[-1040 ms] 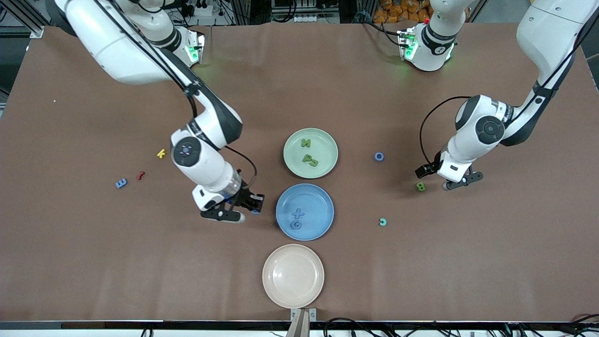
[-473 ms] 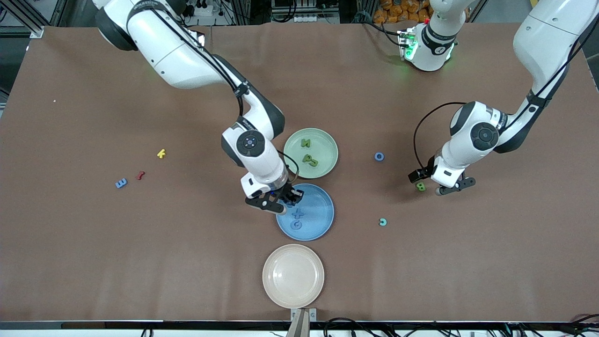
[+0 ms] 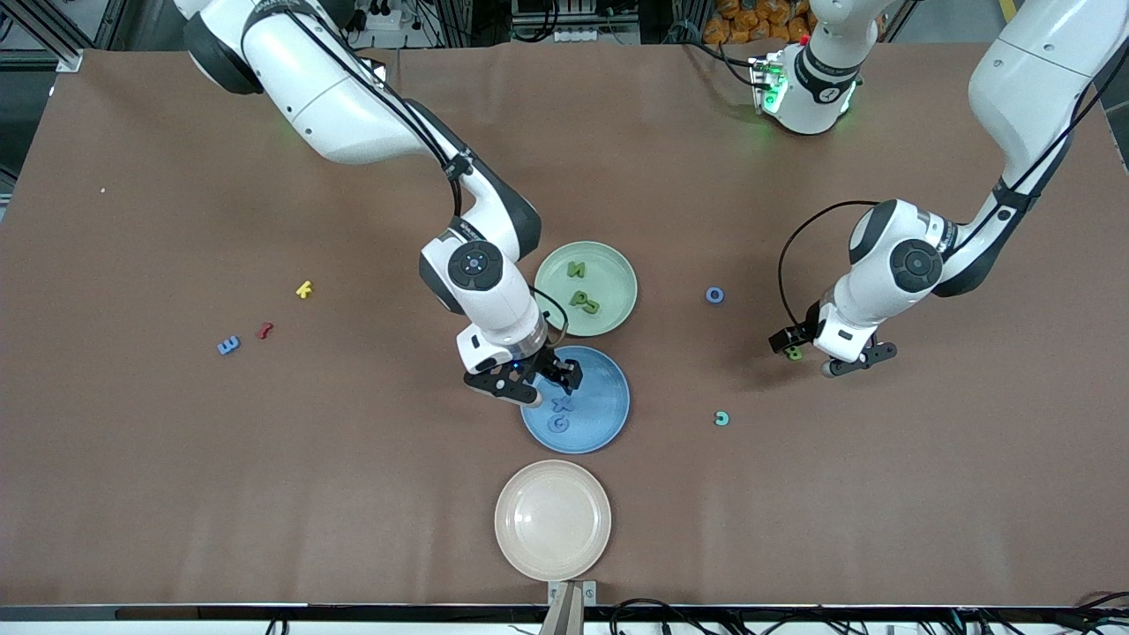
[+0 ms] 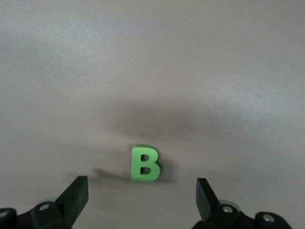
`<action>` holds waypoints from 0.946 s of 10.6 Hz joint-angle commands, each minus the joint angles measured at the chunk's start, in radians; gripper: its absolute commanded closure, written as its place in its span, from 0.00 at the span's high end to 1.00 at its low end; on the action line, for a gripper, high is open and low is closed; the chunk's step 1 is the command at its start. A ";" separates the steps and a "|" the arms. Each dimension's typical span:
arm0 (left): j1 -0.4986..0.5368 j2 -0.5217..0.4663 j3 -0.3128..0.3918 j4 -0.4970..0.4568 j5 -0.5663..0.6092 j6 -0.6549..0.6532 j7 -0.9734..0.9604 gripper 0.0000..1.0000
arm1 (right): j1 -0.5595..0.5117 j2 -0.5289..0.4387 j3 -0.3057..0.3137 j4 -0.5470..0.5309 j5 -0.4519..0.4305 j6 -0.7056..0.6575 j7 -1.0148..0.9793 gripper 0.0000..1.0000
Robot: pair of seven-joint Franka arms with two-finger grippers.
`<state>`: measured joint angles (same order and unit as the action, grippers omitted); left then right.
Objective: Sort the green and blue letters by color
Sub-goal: 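Release the a on the blue plate while the left gripper reaches B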
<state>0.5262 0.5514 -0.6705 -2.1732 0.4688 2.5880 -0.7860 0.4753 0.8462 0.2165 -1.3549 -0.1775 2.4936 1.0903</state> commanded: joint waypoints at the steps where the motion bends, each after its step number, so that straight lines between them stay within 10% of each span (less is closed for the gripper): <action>1: -0.081 0.018 0.076 0.023 0.092 0.004 -0.070 1.00 | -0.055 -0.100 0.003 -0.050 -0.007 -0.076 0.010 1.00; 8: -0.104 0.016 0.117 0.032 0.134 0.003 -0.099 1.00 | -0.274 -0.461 0.035 -0.554 -0.013 -0.317 -0.149 1.00; 9: -0.107 0.018 0.117 0.038 0.136 0.003 -0.105 0.80 | -0.352 -0.517 0.064 -0.641 -0.011 -0.305 -0.226 1.00; 10: -0.109 0.018 0.117 0.038 0.136 0.003 -0.149 0.01 | -0.390 -0.545 0.066 -0.695 -0.013 -0.305 -0.260 1.00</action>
<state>0.4316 0.5626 -0.5606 -2.1497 0.5657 2.5881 -0.8491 0.2223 0.4517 0.2351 -1.8404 -0.1801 2.1586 0.9388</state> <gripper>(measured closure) 0.048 0.000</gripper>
